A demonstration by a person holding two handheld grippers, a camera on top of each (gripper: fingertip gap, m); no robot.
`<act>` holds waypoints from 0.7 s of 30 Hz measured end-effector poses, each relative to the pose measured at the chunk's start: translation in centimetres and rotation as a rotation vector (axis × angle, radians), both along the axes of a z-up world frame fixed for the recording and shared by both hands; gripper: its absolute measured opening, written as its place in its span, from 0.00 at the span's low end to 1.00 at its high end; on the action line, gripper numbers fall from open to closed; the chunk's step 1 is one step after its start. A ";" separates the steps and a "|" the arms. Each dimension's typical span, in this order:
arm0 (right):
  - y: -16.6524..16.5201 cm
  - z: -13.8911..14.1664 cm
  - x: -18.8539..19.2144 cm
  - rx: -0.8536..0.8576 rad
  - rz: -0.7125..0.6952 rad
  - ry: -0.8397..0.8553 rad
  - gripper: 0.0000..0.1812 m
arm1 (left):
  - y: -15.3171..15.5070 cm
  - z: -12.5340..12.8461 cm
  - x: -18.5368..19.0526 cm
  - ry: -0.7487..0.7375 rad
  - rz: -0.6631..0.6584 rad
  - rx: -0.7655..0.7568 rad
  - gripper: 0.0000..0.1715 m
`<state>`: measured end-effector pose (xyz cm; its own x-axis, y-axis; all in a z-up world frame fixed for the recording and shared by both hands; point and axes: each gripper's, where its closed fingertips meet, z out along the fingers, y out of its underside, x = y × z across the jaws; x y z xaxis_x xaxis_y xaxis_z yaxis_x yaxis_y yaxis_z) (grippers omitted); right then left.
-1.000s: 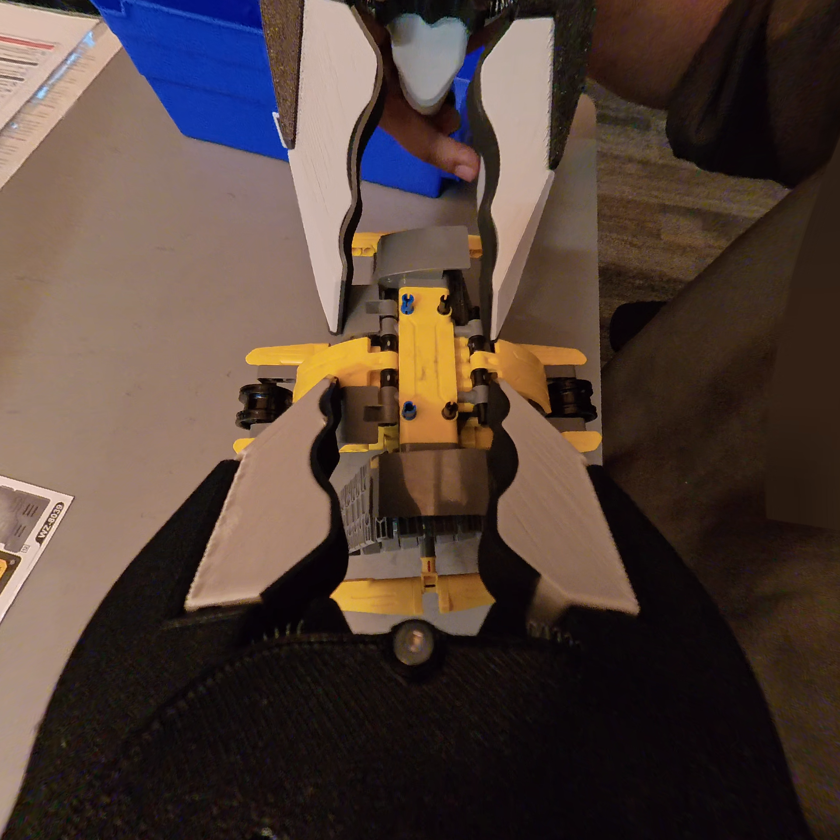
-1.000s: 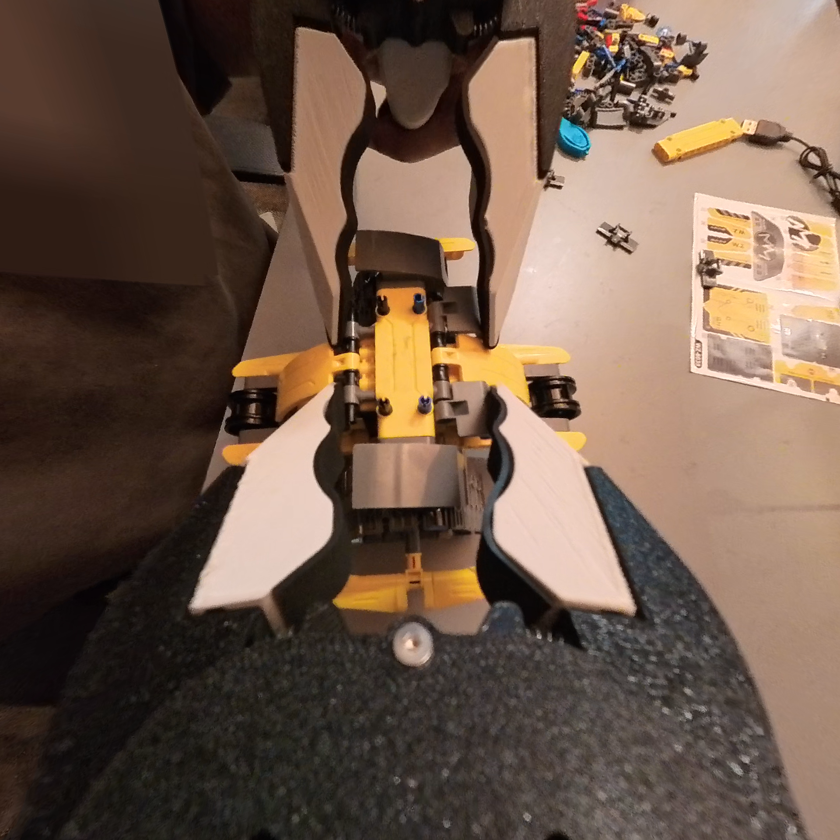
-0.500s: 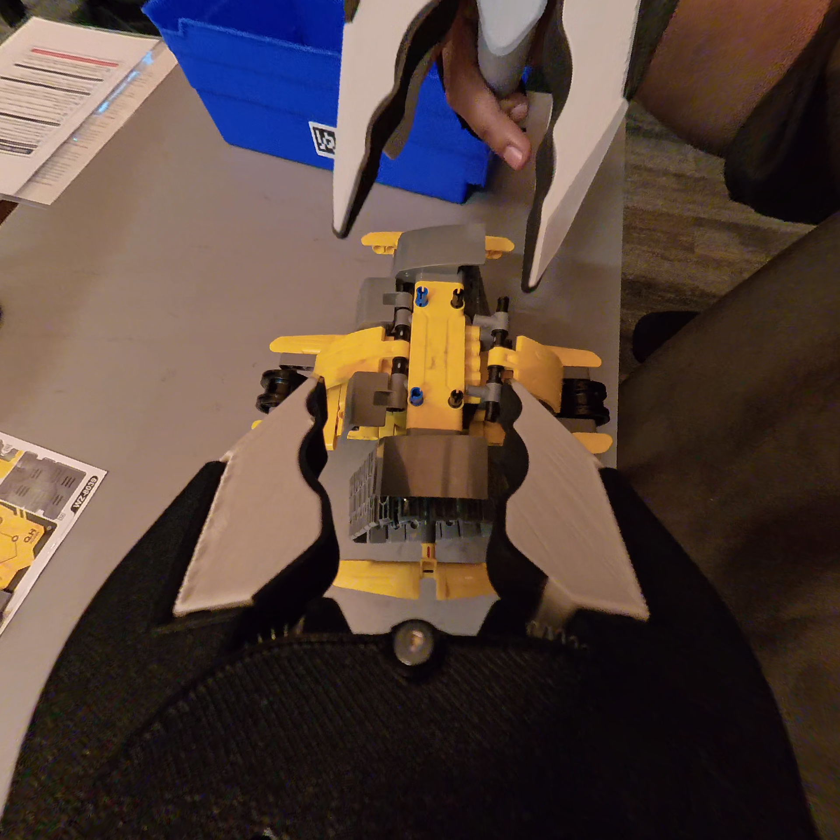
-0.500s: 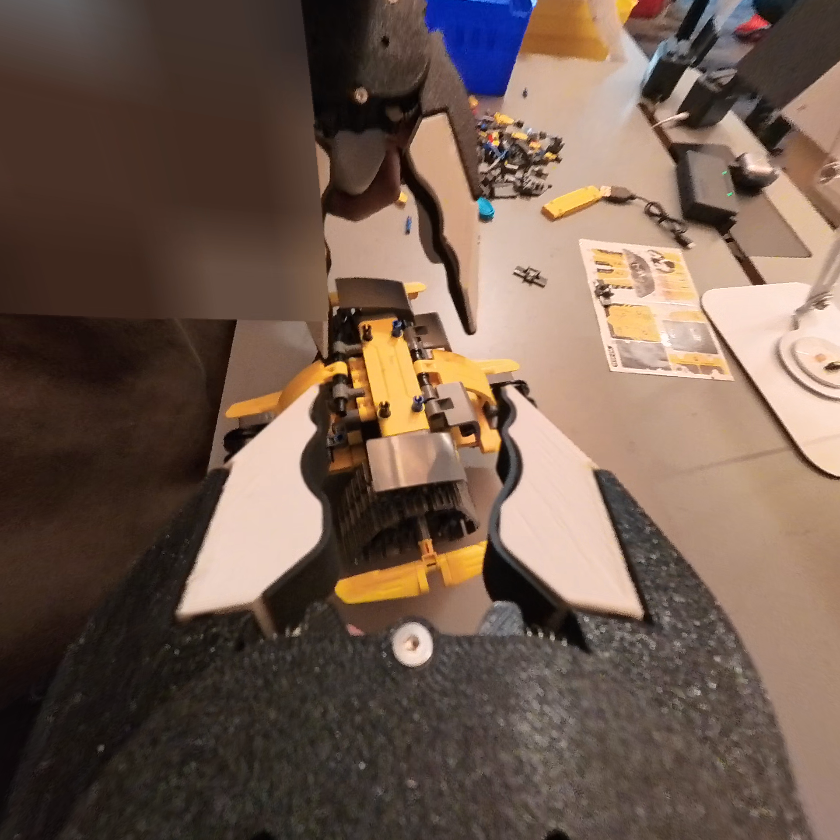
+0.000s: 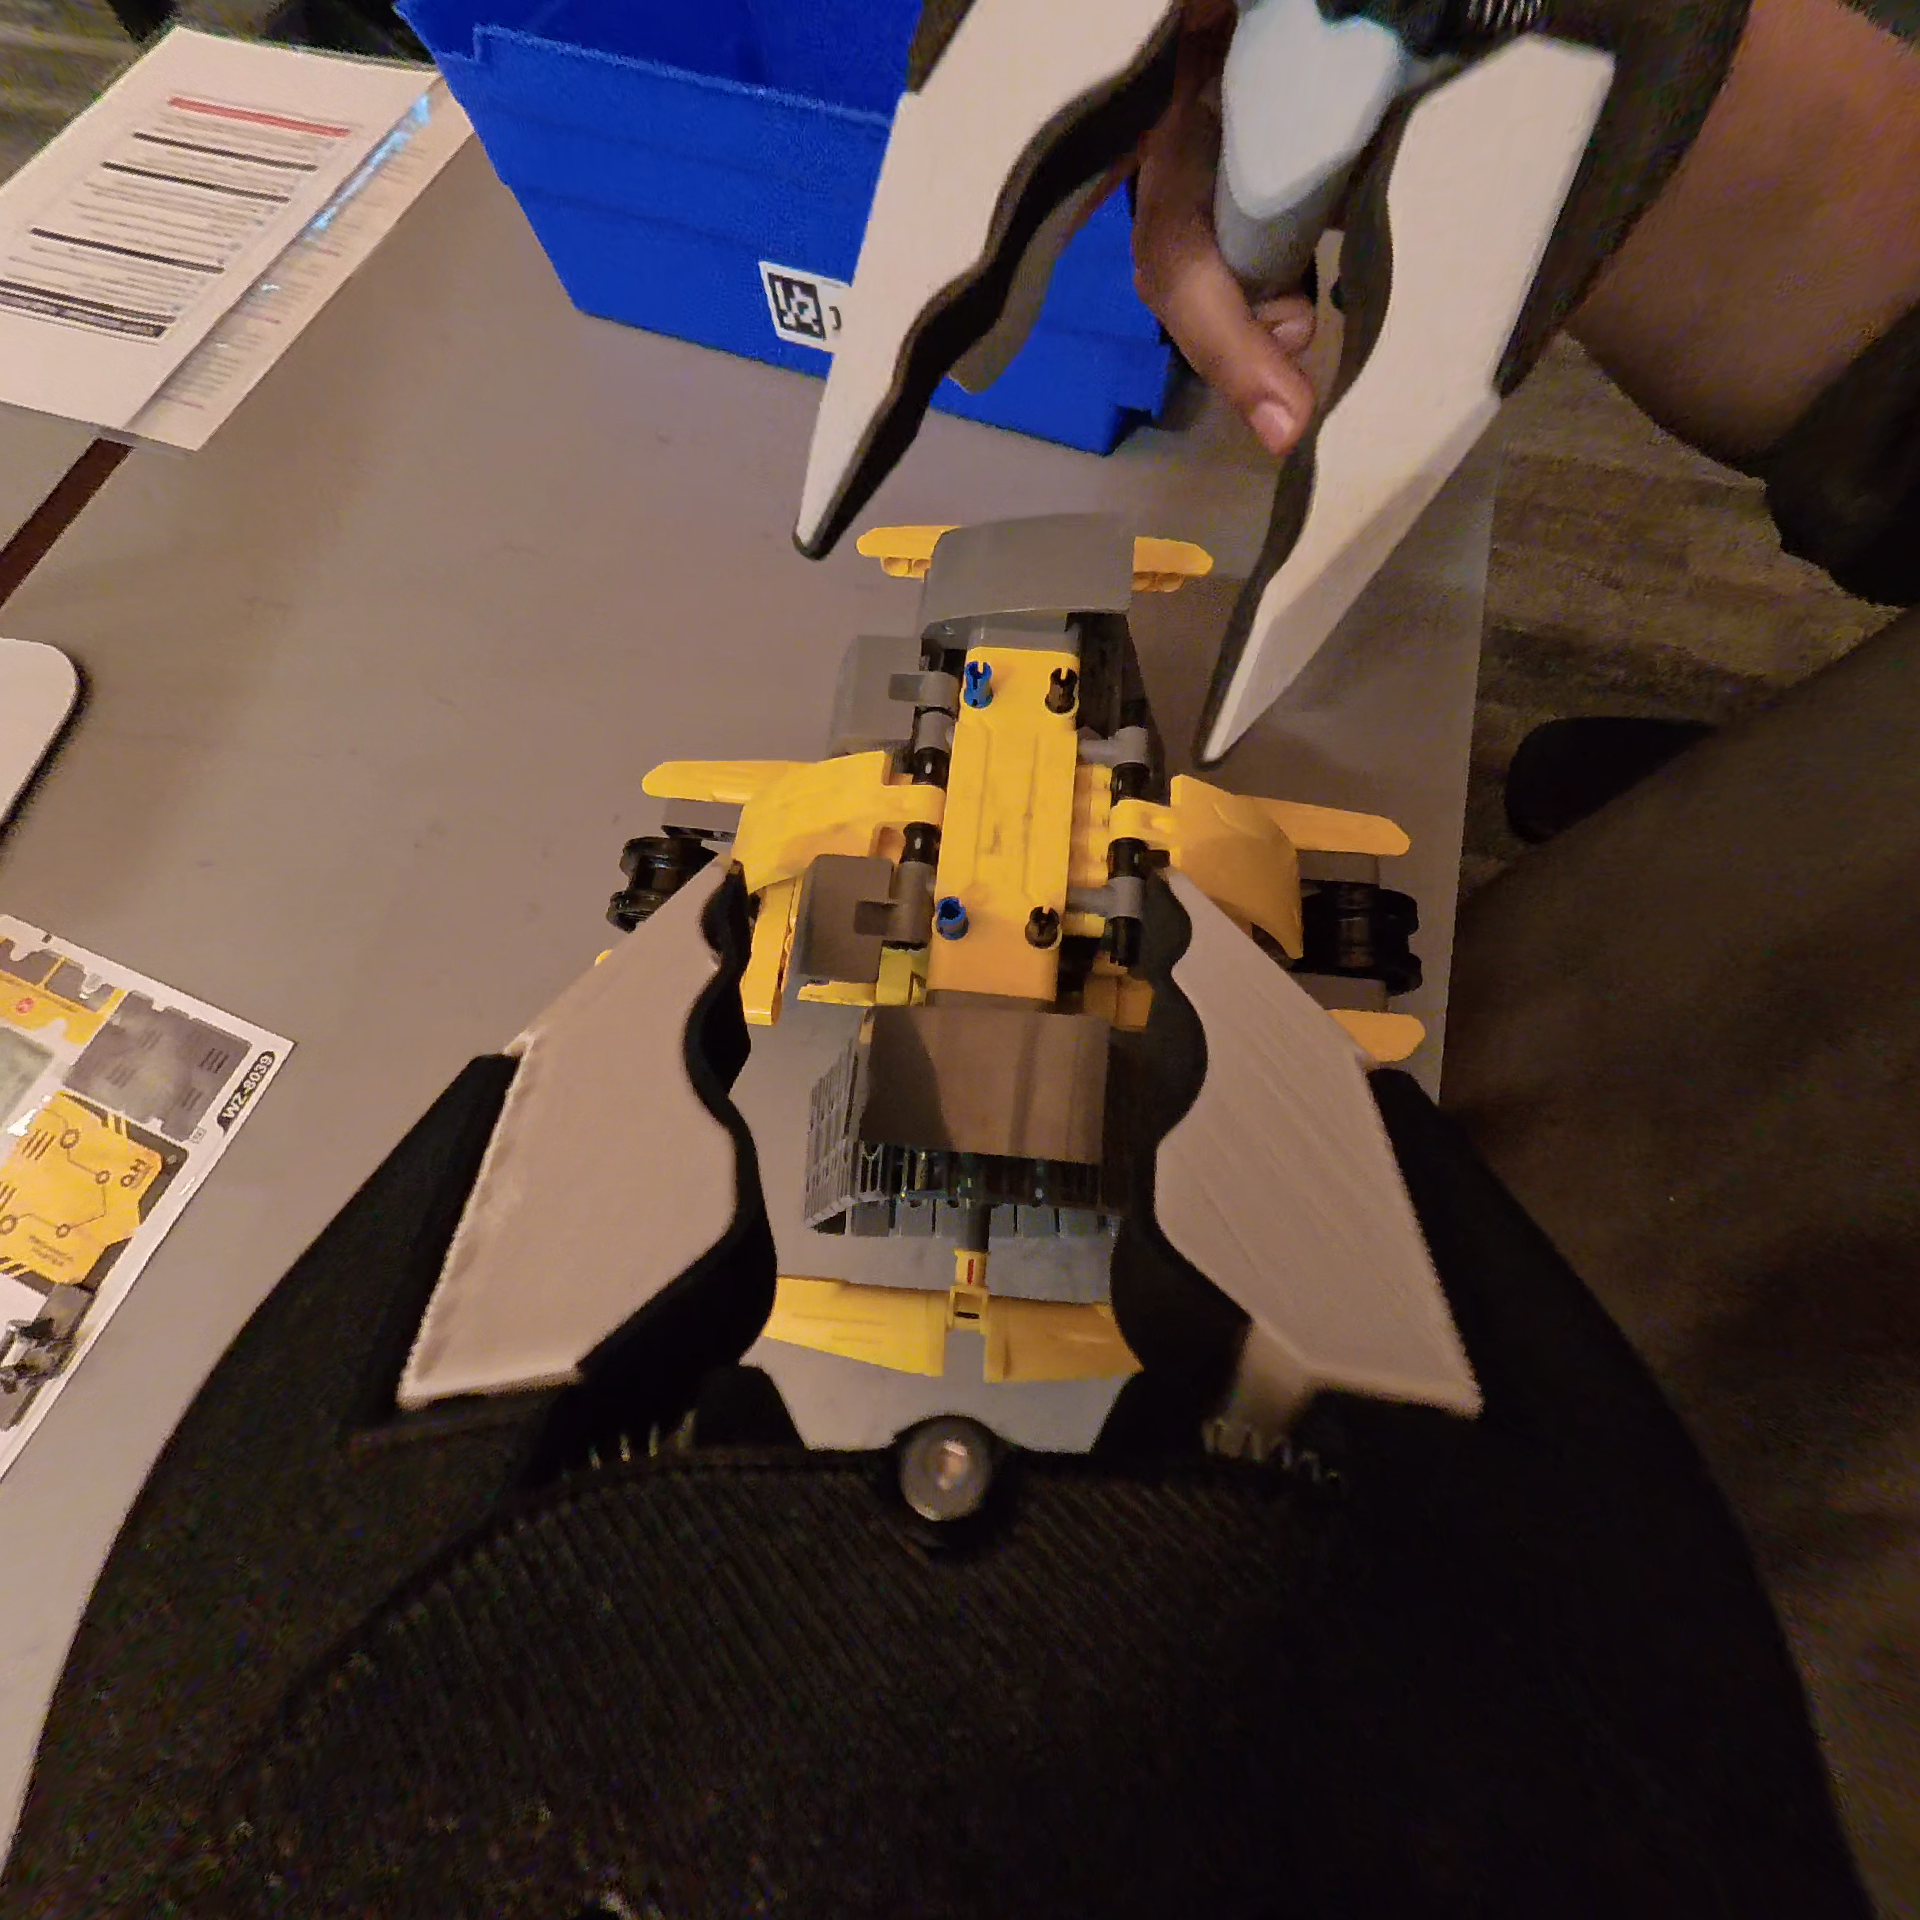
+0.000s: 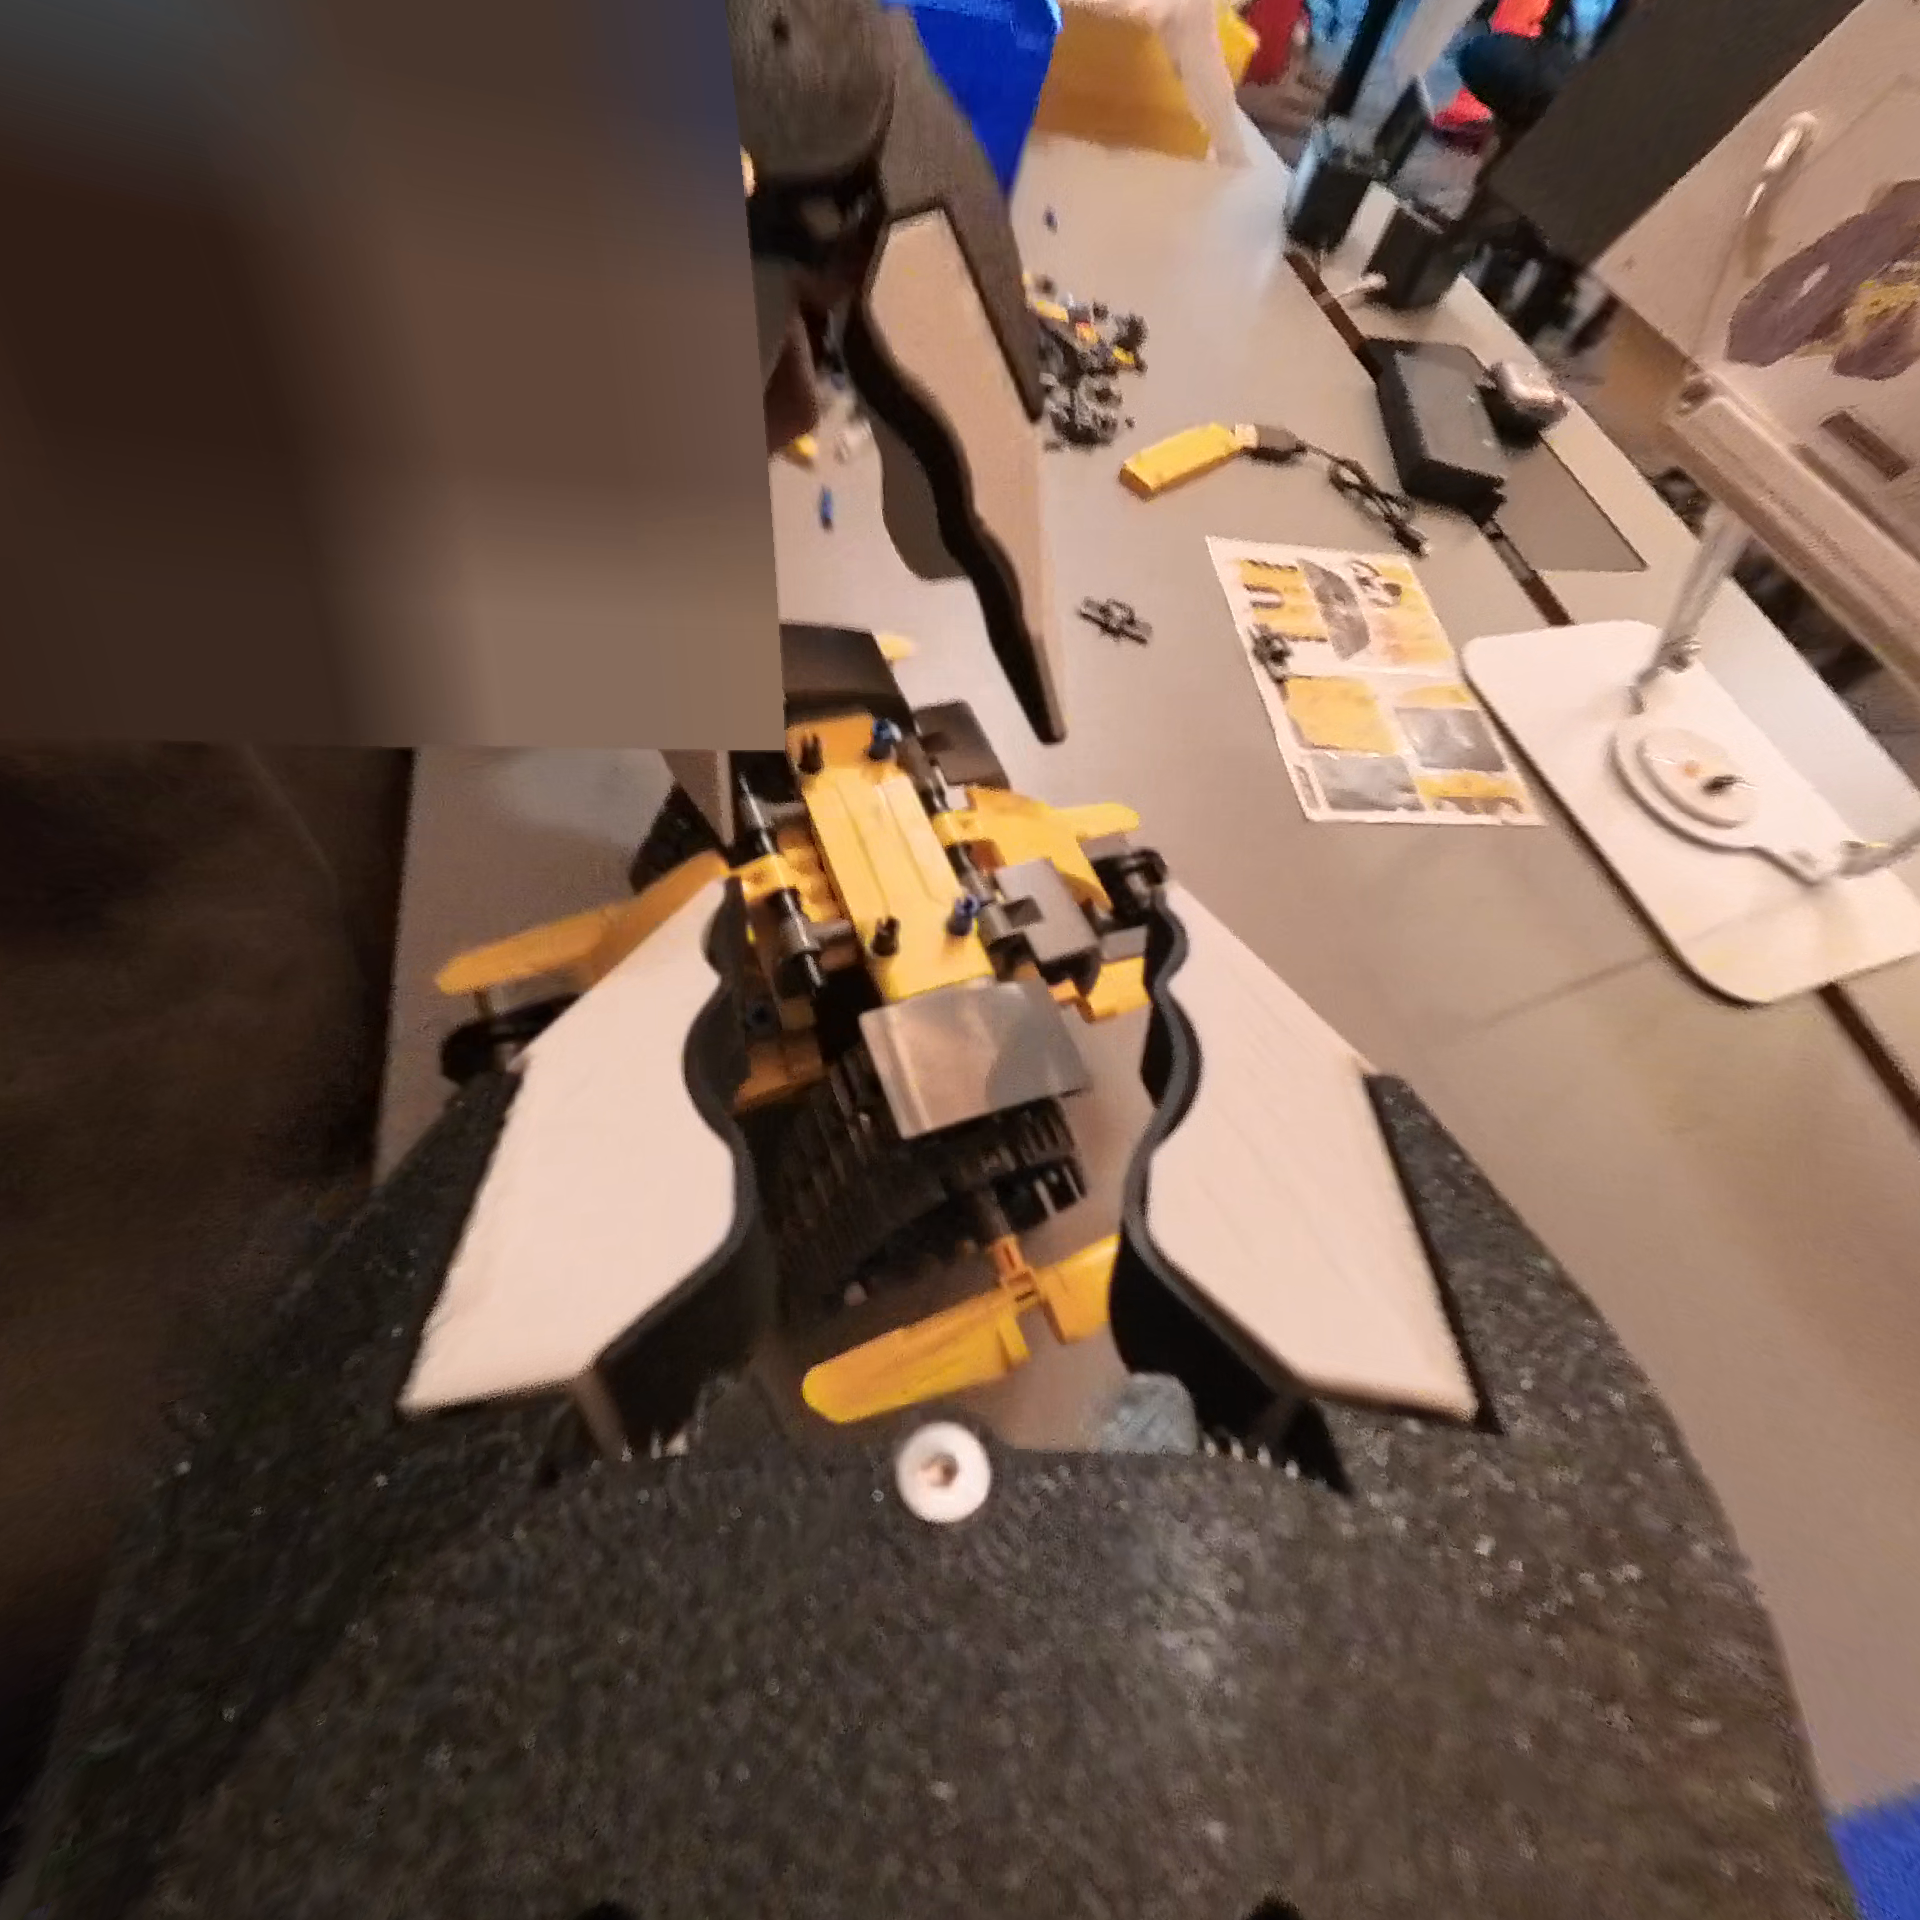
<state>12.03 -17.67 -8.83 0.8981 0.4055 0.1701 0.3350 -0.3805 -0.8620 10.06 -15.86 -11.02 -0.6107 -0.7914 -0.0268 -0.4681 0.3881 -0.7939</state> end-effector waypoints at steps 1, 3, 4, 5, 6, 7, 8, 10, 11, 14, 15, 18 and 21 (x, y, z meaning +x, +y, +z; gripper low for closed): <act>0.0 -0.5 0.3 -0.011 -0.024 -0.057 0.41 | 0.0 0.0 0.0 0.000 0.000 0.000 0.43; 0.0 -0.7 0.5 -0.018 -0.040 -0.104 0.41 | 0.0 0.0 0.0 0.005 -0.003 -0.009 0.44; 0.0 -0.7 0.5 -0.022 -0.046 -0.109 0.41 | -0.1 0.1 -0.1 0.006 -0.006 -0.018 0.45; -0.1 -0.8 0.8 -0.029 -0.059 -0.115 0.43 | -0.1 0.2 -0.2 0.008 -0.011 -0.032 0.46; -0.1 -0.8 0.8 -0.033 -0.060 -0.112 0.42 | -0.2 0.4 -0.3 0.009 -0.017 -0.047 0.47; -0.2 -0.8 0.8 -0.031 -0.059 -0.113 0.42 | -0.3 0.5 -0.4 0.008 -0.019 -0.059 0.47; -0.2 -0.8 0.8 -0.029 -0.059 -0.109 0.42 | -0.2 0.7 -0.4 0.005 -0.016 -0.067 0.48; -0.2 -0.7 0.8 -0.024 -0.057 -0.094 0.42 | 0.1 1.0 -0.5 -0.006 -0.006 -0.073 0.48; -0.2 -0.5 0.8 -0.013 -0.056 -0.084 0.42 | 0.4 1.1 -0.5 -0.012 0.002 -0.072 0.48; -0.2 0.8 0.5 0.035 -0.045 -0.018 0.43 | 1.0 1.5 -0.6 -0.025 0.025 -0.076 0.48; -0.2 1.3 0.6 0.057 -0.048 0.002 0.43 | 1.3 1.7 -0.6 -0.033 0.033 -0.078 0.48; 0.2 3.2 1.7 0.141 -0.102 0.051 0.42 | 2.6 2.7 -0.2 -0.074 0.079 -0.106 0.48; 1.5 4.5 4.2 0.222 -0.237 0.083 0.38 | 5.1 3.5 0.9 -0.111 0.169 -0.180 0.47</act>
<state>16.25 -16.12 -4.37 0.9775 0.1447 0.1534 0.1851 -0.2398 -0.9530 10.99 -10.73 -7.47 -0.4710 -0.8798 0.0641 -0.4208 0.1602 -0.8929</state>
